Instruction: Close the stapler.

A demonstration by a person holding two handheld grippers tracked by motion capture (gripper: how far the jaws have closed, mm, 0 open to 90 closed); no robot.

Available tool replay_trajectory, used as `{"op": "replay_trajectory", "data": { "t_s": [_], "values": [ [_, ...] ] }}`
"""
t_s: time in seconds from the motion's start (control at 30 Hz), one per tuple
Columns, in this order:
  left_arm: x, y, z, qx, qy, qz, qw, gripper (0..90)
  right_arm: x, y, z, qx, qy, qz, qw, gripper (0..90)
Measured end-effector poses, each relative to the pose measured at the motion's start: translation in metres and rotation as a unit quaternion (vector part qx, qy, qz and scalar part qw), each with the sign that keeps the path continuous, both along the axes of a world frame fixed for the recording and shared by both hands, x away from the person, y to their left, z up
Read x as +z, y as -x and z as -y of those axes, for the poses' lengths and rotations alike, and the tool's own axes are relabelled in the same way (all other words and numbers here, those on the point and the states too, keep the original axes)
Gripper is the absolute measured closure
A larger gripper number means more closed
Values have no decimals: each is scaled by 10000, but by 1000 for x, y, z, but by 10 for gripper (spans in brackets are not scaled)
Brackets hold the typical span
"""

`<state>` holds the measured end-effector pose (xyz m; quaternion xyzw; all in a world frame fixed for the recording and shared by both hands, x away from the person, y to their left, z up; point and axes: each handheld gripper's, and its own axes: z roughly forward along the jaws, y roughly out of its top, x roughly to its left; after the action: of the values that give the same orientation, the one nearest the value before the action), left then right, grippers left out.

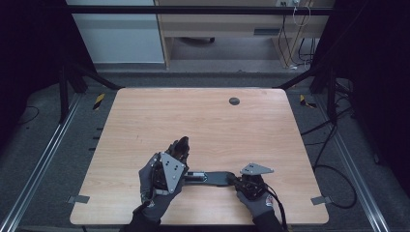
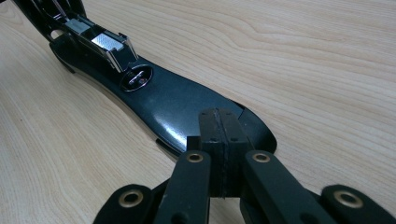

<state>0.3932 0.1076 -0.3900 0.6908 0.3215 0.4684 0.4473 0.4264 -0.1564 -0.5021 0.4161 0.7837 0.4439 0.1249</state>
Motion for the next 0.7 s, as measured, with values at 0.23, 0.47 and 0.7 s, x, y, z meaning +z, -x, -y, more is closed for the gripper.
{"op": "replay_trajectory", "data": {
  "t_s": [0.23, 0.47, 0.7],
  "values": [
    [-3, 0, 10, -19, -153, 18, 9999, 596, 0, 0, 0, 2, -12, 21, 10000, 900],
    [-6, 0, 19, -72, -326, 42, 9994, 587, -1, 0, 0, 6, -13, 37, 10000, 900],
    [-11, 1, 31, -91, -569, 85, 9983, 581, -1, 0, 0, 7, -14, 37, 10000, 900]
  ]
}}
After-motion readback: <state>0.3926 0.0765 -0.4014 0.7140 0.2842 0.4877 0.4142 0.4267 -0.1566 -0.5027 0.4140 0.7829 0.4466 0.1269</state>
